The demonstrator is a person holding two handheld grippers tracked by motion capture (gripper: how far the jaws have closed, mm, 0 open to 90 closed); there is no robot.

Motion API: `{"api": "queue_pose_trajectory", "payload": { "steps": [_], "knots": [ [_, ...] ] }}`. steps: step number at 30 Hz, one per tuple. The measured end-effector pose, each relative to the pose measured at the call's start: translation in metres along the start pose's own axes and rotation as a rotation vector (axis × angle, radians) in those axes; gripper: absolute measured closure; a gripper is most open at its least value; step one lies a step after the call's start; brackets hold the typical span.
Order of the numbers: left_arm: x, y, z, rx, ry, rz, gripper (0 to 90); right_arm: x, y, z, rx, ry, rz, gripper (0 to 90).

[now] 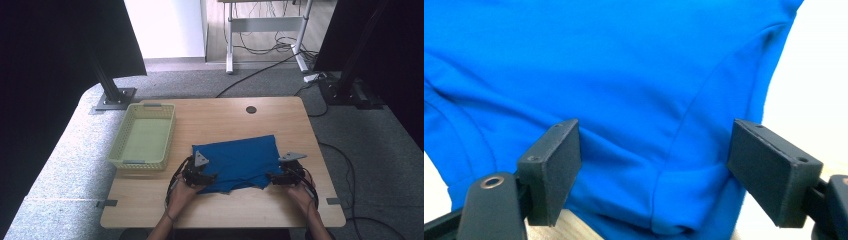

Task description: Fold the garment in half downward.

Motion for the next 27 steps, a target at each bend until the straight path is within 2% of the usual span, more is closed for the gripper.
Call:
{"api": "queue_pose_trajectory", "payload": {
  "steps": [3, 6, 8, 11, 12, 14, 16, 19, 23, 24, 27],
  "knots": [
    [0.01, 0.005, -0.016, -0.02, 0.017, 0.006, 22.9, -0.009, 0.002, -0.004, 0.009, -0.01, 0.027, 17.0],
    [0.022, -0.001, -0.025, -0.035, 0.02, -0.019, 22.9, -0.014, 0.002, -0.012, 0.039, 0.015, 0.04, 13.5],
    [0.023, -0.004, -0.025, -0.016, 0.022, 0.003, 22.2, -0.012, 0.0, -0.015, 0.046, 0.015, 0.033, 13.2],
    [0.02, -0.005, -0.022, 0.005, 0.017, -0.008, 21.6, -0.001, -0.005, -0.017, 0.035, 0.001, -0.02, 12.1],
    [0.019, -0.006, -0.022, 0.003, 0.015, -0.008, 21.6, 0.0, -0.005, -0.017, 0.027, -0.015, -0.014, 11.7],
    [0.017, -0.009, -0.02, -0.02, 0.014, -0.003, 21.5, 0.002, -0.003, -0.016, 0.033, -0.017, -0.02, 11.7],
    [0.014, -0.012, -0.016, -0.024, 0.02, -0.006, 21.5, 0.005, -0.001, -0.009, 0.034, -0.019, -0.011, 11.8],
    [0.009, -0.015, -0.009, -0.015, 0.009, -0.014, 21.2, 0.008, 0.003, 0.001, 0.039, -0.02, 0.004, 11.9],
    [0.005, -0.012, -0.011, 0.003, 0.001, -0.048, 21.7, 0.01, 0.007, 0.005, 0.037, -0.018, -0.013, 12.2],
    [0.004, -0.009, -0.013, 0.01, 0.01, -0.035, 22.6, 0.01, 0.007, 0.005, 0.033, -0.017, -0.015, 13.5],
    [0.003, -0.001, -0.018, -0.007, 0.015, -0.003, 22.4, 0.005, 0.008, 0.002, 0.025, -0.023, -0.003, 14.9]
  ]
}}
Point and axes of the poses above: each handheld gripper's, and its own axes: x roughly forward along the jaws, y roughly out of its top, z roughly to its right, the point moved 6 cm from there along x, roughly forward along the jaws, and after that the axes turned 5 degrees about y, right-handed, at the moved point
